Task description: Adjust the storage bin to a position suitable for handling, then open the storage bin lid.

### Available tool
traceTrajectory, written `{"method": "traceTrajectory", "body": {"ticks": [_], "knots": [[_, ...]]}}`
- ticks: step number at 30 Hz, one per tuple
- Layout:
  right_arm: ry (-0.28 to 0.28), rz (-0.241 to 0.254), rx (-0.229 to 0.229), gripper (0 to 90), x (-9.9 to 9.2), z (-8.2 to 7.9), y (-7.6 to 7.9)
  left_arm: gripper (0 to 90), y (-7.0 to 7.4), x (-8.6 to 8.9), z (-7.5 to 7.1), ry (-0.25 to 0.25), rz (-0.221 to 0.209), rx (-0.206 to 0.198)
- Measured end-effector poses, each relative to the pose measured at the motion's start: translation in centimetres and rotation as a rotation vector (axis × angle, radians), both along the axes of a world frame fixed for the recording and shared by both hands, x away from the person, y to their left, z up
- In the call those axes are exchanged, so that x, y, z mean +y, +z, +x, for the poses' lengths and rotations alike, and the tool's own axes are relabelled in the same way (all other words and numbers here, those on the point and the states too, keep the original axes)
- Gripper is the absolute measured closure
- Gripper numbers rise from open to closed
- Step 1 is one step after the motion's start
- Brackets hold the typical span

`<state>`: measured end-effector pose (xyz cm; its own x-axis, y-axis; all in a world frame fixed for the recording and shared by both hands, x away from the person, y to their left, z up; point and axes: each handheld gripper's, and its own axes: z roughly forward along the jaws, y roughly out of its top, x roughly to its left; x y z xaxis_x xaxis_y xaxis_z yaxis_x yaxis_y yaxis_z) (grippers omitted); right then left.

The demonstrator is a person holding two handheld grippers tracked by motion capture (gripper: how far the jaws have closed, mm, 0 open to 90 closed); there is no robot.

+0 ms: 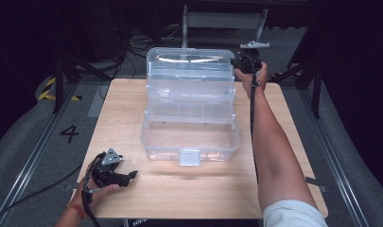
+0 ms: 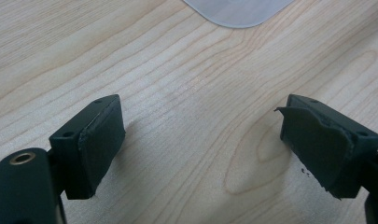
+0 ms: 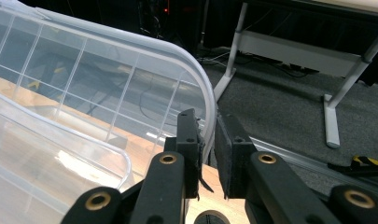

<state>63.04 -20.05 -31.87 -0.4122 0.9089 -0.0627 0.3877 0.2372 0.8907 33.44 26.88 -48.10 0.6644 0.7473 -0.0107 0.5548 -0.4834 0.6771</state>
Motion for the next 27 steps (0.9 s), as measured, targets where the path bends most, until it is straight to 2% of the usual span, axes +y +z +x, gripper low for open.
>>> {"method": "traceTrajectory", "body": {"ticks": [8,17,19,22,23,26,27], "knots": [[-0.004,-0.009,0.02,80.4,0.1,0.9,-0.7,14.1,0.0,0.0,0.0,0.0,0.0,0.0],[-0.002,0.018,0.041,79.1,-0.2,1.6,-1.7,14.1,0.0,0.0,0.0,0.001,-0.002,0.0],[-0.002,0.008,0.05,78.7,-0.2,1.8,-1.8,14.2,0.0,0.0,0.0,-0.003,0.002,-0.006],[-0.006,-0.037,0.068,79.8,0.0,1.9,-2.2,14.3,0.0,0.0,0.0,0.002,0.0,-0.005],[-0.007,-0.044,0.072,84.8,0.1,1.9,-2.3,14.3,0.0,0.0,0.0,0.002,-0.002,-0.003],[0.031,-0.025,0.056,87.6,0.1,1.5,-2.6,14.3,0.0,0.1,0.0,-0.005,0.006,-0.01],[0.03,-0.054,0.06,87.5,0.2,1.5,-2.6,14.3,0.0,0.1,0.0,-0.005,0.004,-0.007]]}}
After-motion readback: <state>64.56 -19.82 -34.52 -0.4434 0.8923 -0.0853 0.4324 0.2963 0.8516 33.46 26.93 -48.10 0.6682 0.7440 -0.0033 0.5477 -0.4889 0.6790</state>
